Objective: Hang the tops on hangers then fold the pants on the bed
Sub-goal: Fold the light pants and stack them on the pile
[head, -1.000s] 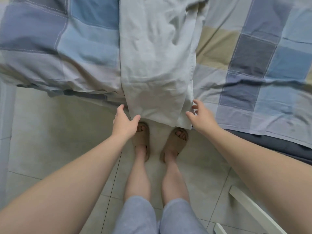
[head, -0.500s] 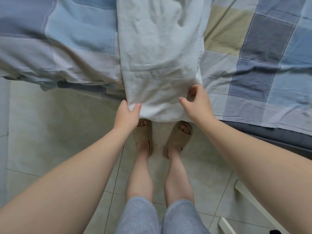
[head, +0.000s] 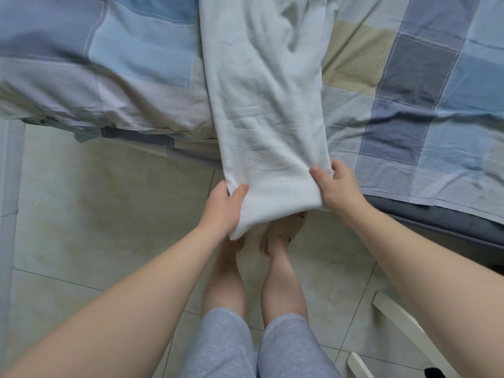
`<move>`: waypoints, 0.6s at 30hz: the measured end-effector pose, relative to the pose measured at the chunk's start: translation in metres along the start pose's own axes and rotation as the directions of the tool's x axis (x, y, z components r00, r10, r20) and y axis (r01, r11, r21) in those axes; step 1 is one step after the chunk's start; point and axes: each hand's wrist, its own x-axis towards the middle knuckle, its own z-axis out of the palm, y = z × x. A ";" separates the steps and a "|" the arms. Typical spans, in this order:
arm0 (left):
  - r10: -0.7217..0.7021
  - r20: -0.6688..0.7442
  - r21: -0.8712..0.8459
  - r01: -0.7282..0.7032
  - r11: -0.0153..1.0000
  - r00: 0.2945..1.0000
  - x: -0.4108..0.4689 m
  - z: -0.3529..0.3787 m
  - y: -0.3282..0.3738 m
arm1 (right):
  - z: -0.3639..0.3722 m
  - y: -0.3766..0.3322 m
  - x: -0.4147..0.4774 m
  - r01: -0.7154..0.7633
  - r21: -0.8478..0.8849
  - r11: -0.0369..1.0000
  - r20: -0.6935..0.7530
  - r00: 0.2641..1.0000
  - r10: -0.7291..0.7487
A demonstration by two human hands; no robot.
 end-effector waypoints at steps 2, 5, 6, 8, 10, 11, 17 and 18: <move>-0.005 0.001 0.024 0.005 1.000 1.000 -0.004 0.013 -0.001 | -0.007 0.008 -0.002 0.006 -0.053 0.999 -0.057 0.998 -0.009; -0.029 -0.036 0.096 0.033 0.995 0.999 0.000 0.023 -0.003 | -0.006 0.017 0.006 -0.015 -0.165 0.986 -0.075 0.997 0.003; -0.042 -0.054 0.131 0.048 0.990 0.998 0.004 0.026 -0.004 | -0.002 0.020 0.011 -0.042 -0.200 0.979 -0.063 0.998 0.030; -0.080 -0.111 0.199 0.101 0.975 0.991 0.014 0.028 -0.005 | 0.009 0.025 0.021 -0.139 -0.236 0.962 -0.021 0.990 0.138; -0.103 -0.176 0.237 0.144 0.961 0.979 0.027 0.027 -0.004 | 0.017 0.026 0.029 -0.217 -0.204 0.955 -0.008 0.976 0.220; -0.093 -0.196 0.233 0.139 0.963 0.976 0.033 0.025 -0.003 | 0.018 0.024 0.033 -0.216 -0.174 0.961 -0.031 0.976 0.214; 0.009 -0.096 0.066 -0.002 0.998 0.995 0.061 0.012 0.013 | 0.015 -0.002 0.048 -0.107 0.127 0.986 0.068 0.993 0.099; 0.001 -0.064 0.040 0.002 0.999 0.998 0.064 0.012 0.015 | 0.015 -0.005 0.050 -0.124 0.140 0.982 0.113 0.988 0.109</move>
